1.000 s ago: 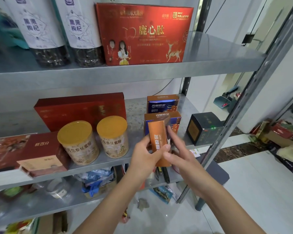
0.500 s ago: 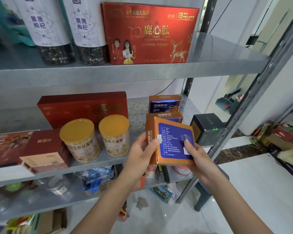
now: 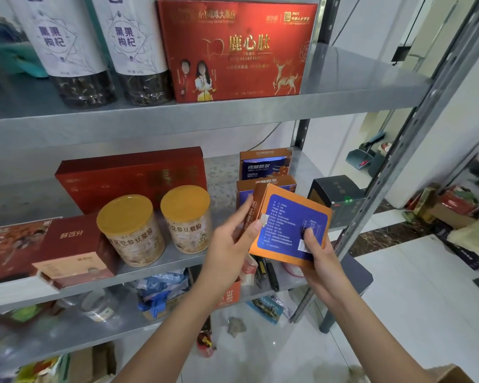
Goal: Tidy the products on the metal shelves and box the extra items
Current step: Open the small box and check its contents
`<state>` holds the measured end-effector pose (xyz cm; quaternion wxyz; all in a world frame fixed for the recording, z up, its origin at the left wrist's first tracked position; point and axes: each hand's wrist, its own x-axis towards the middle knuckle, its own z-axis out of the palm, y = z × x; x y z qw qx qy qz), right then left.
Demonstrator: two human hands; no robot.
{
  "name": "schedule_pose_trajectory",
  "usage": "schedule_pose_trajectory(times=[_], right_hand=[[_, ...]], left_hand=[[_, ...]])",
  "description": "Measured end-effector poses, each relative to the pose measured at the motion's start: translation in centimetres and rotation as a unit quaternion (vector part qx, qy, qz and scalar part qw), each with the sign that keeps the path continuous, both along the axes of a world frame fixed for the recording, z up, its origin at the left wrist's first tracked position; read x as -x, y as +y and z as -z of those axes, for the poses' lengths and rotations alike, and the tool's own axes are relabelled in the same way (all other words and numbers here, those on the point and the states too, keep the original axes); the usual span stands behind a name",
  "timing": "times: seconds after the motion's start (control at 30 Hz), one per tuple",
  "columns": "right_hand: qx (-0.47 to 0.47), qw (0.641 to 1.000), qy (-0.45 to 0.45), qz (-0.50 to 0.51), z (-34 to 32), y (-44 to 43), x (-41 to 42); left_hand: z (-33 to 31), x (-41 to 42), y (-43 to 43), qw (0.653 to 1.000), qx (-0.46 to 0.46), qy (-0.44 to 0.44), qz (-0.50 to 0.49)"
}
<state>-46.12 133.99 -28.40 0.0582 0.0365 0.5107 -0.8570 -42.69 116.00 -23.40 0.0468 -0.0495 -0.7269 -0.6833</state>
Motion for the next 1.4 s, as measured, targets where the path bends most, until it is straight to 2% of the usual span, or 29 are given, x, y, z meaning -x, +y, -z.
schedule_pose_trajectory(times=[0.13,0.27,0.37,0.43,0.5,0.67,0.83,0.97,1.03,1.1,1.2,1.23,1.4], right_hand=[[0.009,1.0,-0.018,-0.004,0.5,0.4,-0.3],[-0.011,1.0,-0.012,-0.014,0.8,0.5,-0.4],[-0.041,0.999,-0.015,-0.032,0.7,0.9,-0.3],[-0.043,0.998,-0.032,-0.041,0.7,1.2,-0.3],[-0.026,0.997,-0.056,-0.044,0.8,1.5,-0.2],[0.059,0.984,-0.162,-0.05,0.2,1.8,-0.2],[0.087,0.978,-0.189,-0.007,-0.1,0.8,-1.2],[0.081,0.981,-0.177,-0.024,0.0,0.2,-1.0],[0.058,0.982,-0.179,-0.029,0.2,0.1,-0.3],[0.05,0.986,-0.155,-0.022,0.7,0.3,0.3],[0.006,0.994,-0.109,-0.007,0.9,0.2,0.4],[-0.011,0.995,-0.098,-0.004,0.9,0.1,0.3],[-0.01,0.997,-0.067,0.021,1.0,-0.4,0.0]], left_hand=[[-0.5,0.0,-1.2,0.998,-0.005,-0.018,0.063],[-0.7,-0.1,-1.9,0.991,0.12,0.028,0.051],[-0.8,0.0,-2.1,0.988,0.136,0.045,0.058],[-1.2,-0.3,-2.2,0.988,0.136,0.068,0.028],[-1.9,-0.8,-2.3,0.994,0.096,0.047,0.024],[-2.9,-2.3,-1.5,0.989,-0.067,-0.034,0.131],[-3.4,-3.3,0.2,0.986,-0.069,-0.062,0.142],[-3.5,-3.3,0.4,0.989,-0.082,-0.056,0.114],[-3.3,-3.4,0.5,0.995,-0.052,-0.022,0.084],[-2.8,-3.4,0.7,0.998,0.047,0.02,0.034],[-1.7,-3.4,1.5,0.968,0.244,0.04,-0.052],[-1.4,-3.4,1.8,0.956,0.279,0.046,-0.076],[-0.5,-3.1,2.5,0.951,0.277,0.058,-0.123]])
